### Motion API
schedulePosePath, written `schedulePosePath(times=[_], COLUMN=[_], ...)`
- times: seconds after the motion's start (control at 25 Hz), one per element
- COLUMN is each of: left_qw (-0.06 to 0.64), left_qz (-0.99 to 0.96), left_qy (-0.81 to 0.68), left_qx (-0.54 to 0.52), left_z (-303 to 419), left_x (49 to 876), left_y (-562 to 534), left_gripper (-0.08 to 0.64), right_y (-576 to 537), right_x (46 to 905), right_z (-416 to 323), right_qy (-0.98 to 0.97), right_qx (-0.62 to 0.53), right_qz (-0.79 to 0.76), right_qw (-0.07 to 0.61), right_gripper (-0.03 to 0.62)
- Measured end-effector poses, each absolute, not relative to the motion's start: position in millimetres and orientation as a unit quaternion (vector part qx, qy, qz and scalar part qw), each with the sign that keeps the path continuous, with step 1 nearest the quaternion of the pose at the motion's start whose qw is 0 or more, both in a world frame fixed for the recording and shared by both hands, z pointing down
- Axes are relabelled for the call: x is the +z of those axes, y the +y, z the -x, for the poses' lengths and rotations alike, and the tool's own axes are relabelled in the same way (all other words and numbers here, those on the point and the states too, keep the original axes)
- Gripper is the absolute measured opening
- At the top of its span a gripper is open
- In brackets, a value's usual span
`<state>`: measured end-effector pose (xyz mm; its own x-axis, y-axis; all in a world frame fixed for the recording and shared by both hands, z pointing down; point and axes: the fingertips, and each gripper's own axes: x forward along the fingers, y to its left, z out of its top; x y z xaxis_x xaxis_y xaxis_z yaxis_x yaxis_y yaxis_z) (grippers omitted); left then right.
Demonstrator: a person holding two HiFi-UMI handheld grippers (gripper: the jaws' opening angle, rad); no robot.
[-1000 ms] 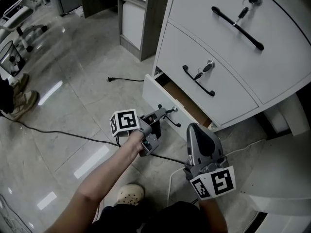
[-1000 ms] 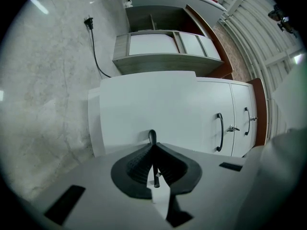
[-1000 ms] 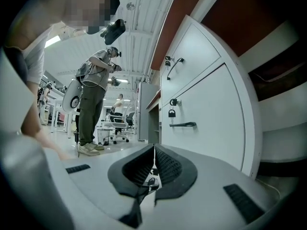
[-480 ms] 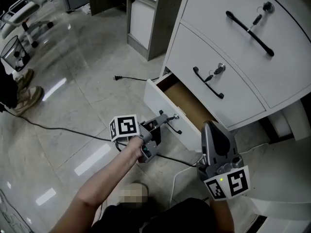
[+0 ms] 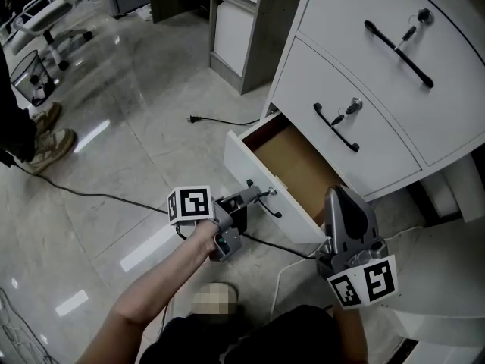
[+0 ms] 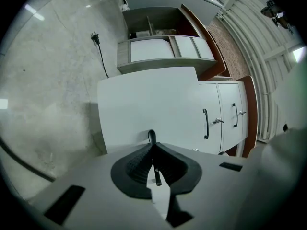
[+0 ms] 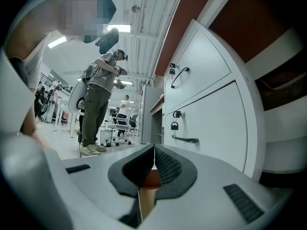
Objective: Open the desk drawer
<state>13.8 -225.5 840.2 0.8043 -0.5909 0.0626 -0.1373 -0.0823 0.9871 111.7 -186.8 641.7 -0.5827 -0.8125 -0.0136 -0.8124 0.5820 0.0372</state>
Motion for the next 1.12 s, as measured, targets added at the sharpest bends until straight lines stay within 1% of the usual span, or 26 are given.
schedulePosePath(times=[0.52, 0.76, 1.12], left_qw=[0.624, 0.628, 0.636], left_qz=[-0.717, -0.711, -0.702], left_qy=[-0.253, -0.275, -0.284], left_qx=[-0.18, -0.156, -0.147], left_z=[4.6, 10.8, 14.0], left_x=[841.2, 864.6, 882.8], left_y=[-202.9, -196.1, -192.5], left_gripper=[0.028, 0.028, 0.028], right_y=[-183.8, -185.9, -186.1], right_x=[643.7, 647.9, 654.7], right_z=[-103.8, -110.5, -98.6], right_qy=[-0.894, -0.891, -0.896], right_qx=[-0.028, -0.02, -0.006], right_qz=[-0.446, -0.454, -0.443], right_qw=[0.009, 0.004, 0.001], right_gripper=[0.018, 0.018, 0.018])
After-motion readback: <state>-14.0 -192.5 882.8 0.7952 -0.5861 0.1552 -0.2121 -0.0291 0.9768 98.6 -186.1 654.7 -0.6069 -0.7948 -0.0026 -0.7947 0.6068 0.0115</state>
